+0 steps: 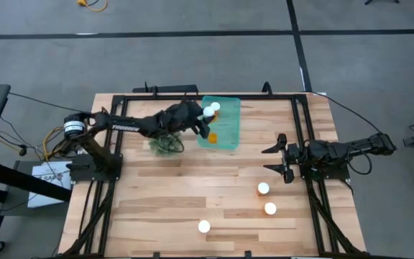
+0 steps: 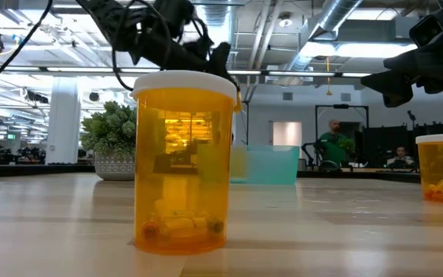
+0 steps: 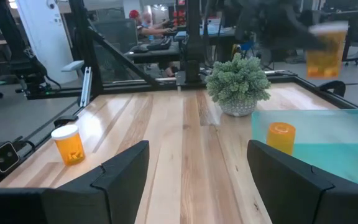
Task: Pick and place pill bottles into a basket
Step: Put the orange pill bottle into the green bin
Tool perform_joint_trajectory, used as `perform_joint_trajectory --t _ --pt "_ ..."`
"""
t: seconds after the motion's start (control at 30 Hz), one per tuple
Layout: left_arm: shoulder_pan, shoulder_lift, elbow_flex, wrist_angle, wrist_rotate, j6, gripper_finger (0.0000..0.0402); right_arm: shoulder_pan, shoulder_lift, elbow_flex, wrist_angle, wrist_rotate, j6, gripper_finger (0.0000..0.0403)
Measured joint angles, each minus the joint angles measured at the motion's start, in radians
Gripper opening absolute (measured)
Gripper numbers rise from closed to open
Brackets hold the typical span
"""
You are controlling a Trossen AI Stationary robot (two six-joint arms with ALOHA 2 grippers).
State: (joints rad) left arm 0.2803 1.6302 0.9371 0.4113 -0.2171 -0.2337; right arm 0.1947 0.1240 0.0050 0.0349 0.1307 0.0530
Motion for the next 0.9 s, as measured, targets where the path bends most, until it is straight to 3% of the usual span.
perform_joint_trajectory --t 0.27,0.43,0.9 --pt "0.029 0.153 0.081 -0.061 0.035 0.007 0.0181 0.000 0.000 0.000 0.000 0.000 0.000 0.0265" --pt "0.035 0.250 0.104 -0.055 -0.005 0.006 0.0181 0.000 0.000 0.000 0.001 0.000 0.000 0.0265" --pt "0.085 0.266 0.104 -0.104 -0.049 -0.026 0.0182 0.000 0.000 0.000 0.000 0.000 0.000 0.0265"
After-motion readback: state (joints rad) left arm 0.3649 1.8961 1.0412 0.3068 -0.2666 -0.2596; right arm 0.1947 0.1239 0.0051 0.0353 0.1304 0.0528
